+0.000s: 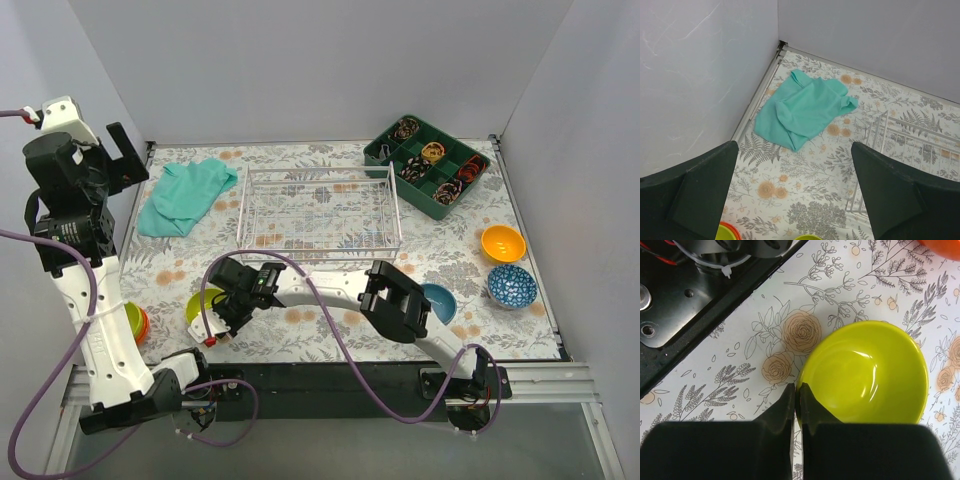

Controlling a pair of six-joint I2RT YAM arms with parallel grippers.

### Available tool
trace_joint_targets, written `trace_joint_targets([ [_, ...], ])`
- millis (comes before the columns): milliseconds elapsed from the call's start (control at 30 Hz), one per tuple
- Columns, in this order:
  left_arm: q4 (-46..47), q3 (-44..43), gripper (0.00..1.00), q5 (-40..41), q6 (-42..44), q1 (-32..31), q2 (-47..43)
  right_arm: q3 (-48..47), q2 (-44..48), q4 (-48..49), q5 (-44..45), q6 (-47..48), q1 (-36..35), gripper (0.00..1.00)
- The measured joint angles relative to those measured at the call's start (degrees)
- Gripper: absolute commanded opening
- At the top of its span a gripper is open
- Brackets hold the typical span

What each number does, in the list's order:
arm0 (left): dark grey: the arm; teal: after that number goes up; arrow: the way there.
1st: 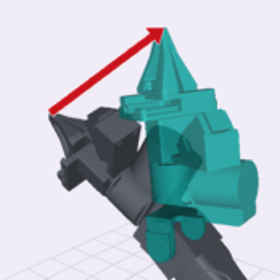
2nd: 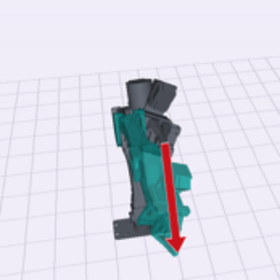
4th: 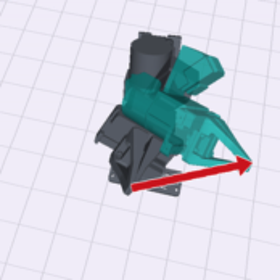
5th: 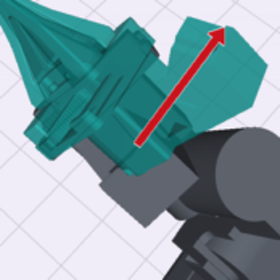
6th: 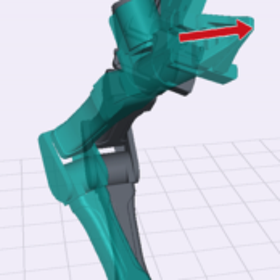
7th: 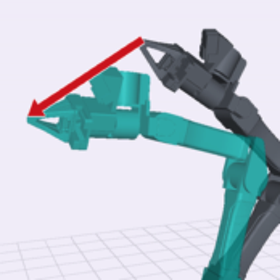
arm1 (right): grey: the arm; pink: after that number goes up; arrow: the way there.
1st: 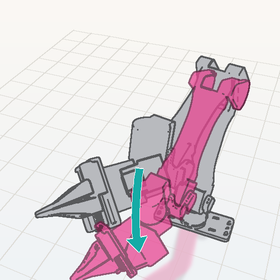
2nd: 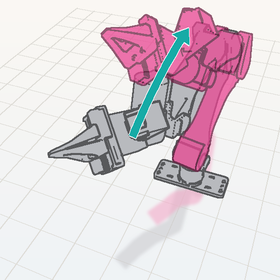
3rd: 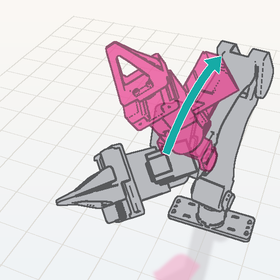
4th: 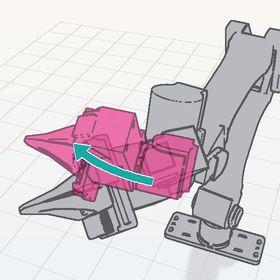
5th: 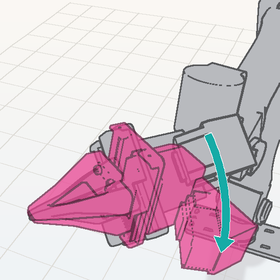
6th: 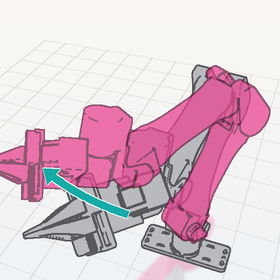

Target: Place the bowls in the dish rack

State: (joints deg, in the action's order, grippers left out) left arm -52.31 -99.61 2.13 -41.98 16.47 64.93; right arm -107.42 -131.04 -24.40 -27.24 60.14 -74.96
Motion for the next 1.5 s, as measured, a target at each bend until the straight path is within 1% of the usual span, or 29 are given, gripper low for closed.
trace_joint_targets([
  [233,0.6,-1.2,0.98,-2.1,0.0,0.1,0.1,1.1,3.2,-2.3,2.7,-0.9,-0.4,0.01],
  [367,2.7,-3.8,0.98,-4.0,-0.3,0.1,0.1,1.1,7.9,-4.0,3.4,-4.5,-0.3,0.01],
  [467,5.7,-5.8,0.98,-5.4,-1.2,0.1,0.0,1.1,13.4,-4.5,3.0,-11.3,0.5,0.01],
  [600,10.7,-7.4,0.94,-6.8,-4.0,0.1,0.4,1.9,22.3,-2.4,3.0,-22.0,3.3,0.01],
  [667,11.6,-9.5,0.91,-7.8,-5.9,0.1,2.0,3.0,26.9,0.0,2.8,-28.8,5.9,0.01],
  [700,11.8,-10.8,0.88,-8.5,-7.1,0.1,3.3,3.7,29.1,1.4,2.7,-32.3,7.6,0.01],
  [733,12.2,-11.8,0.88,-9.5,-8.2,0.1,4.7,4.3,31.0,3.2,2.6,-36.0,9.8,0.01],
  [800,13.2,-11.8,0.87,-12.3,-9.8,0.1,6.9,6.2,34.0,7.8,2.4,-44.2,14.6,0.01],
  [833,13.7,-10.8,0.85,-13.8,-10.6,0.1,7.7,7.0,34.9,9.7,2.0,-47.7,17.4,0.01],
  [900,13.9,-7.5,0.82,-16.5,-12.1,0.1,9.7,8.1,35.4,13.2,1.5,-54.2,22.3,0.01],
  [933,13.7,-5.6,0.83,-17.6,-12.7,0.0,10.6,8.5,35.3,14.5,1.6,-56.5,24.3,0.01],
  [1000,12.8,-2.8,0.85,-18.8,-13.0,-0.7,12.7,9.2,34.3,16.5,1.4,-64.4,29.0,0.01],
  [1067,11.5,-0.4,0.88,-18.0,-12.0,-3.1,15.5,9.8,33.0,18.0,1.3,-71.3,32.8,0.01],
  [1167,9.8,0.0,0.93,-16.8,-8.5,-9.5,19.4,11.8,31.2,21.3,1.9,-80.7,37.5,0.01],
  [1267,8.5,0.0,0.93,-17.2,-4.4,-15.4,21.9,13.5,29.4,23.9,3.9,-89.1,40.7,0.01],
  [1367,6.4,-0.1,0.93,-19.7,-0.9,-19.4,23.7,13.9,26.0,27.9,4.9,-97.5,43.2,0.01],
  [1500,3.2,-0.8,0.93,-26.6,2.4,-21.4,27.2,13.7,19.8,35.1,3.4,-106.1,45.3,0.01],
])
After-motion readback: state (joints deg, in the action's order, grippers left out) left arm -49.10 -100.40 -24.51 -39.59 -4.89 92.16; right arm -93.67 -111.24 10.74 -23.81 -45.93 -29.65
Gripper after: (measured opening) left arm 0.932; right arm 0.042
